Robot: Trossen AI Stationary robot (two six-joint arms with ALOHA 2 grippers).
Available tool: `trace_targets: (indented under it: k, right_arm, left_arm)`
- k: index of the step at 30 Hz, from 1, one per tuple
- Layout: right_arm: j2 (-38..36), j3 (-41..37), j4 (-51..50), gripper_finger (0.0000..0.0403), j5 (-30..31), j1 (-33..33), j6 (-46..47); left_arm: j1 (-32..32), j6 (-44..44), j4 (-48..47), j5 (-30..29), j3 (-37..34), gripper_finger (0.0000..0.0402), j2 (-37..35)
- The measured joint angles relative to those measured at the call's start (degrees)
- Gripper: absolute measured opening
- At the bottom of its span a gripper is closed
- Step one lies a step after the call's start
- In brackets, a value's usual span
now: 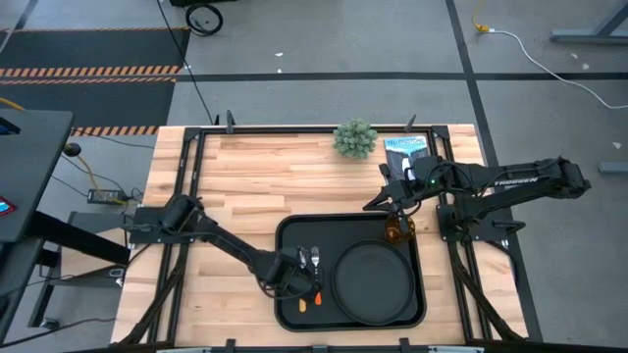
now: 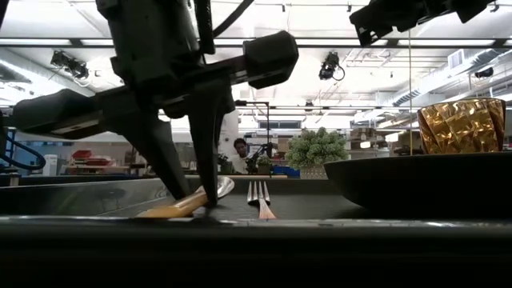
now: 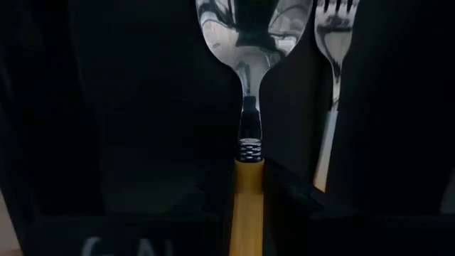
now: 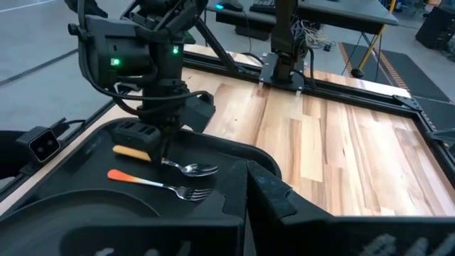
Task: Pick and place plate/cup/fork/spoon on tray
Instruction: Put the light yellow spoon to the left of the orange fork on the black serving tray, then return to Home Position
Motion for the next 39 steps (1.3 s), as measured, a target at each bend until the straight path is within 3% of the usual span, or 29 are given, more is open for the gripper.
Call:
trace_targets:
  k: [6, 14, 19, 27, 32, 39]
  right_arm:
    - [0.0, 0.0, -0.2, 0.0012, 0.0, 0.0, 0.0]
    - [0.0, 0.0, -0.4, 0.0012, -0.1, 0.0, 0.0]
    - [0.0, 0.0, -0.6, 0.0012, -0.1, 0.0, 0.2]
    - [0.0, 0.0, 0.0, 0.0012, -0.1, 0.0, 0.4]
    - [0.2, 0.0, 0.7, 0.0012, -0.1, 0.0, 1.4]
    - [0.2, 0.0, 2.8, 0.0012, 0.3, -0.5, 1.5]
  left_arm:
    - [0.1, 0.0, -0.5, -0.1, 0.0, 0.008, 0.0]
    - [0.1, 0.8, -0.7, -0.3, 0.0, 0.0131, 0.0]
    - [0.0, 5.4, -1.4, -0.7, 0.0, 0.0153, -1.8]
    - [0.3, 14.7, -8.0, -3.9, 0.0, 0.0155, -7.5]
    - [1.3, 35.2, -5.7, -9.1, 0.0, 0.0155, -9.0]
    - [4.1, 83.7, 7.4, -19.0, 0.0, 0.0155, -9.3]
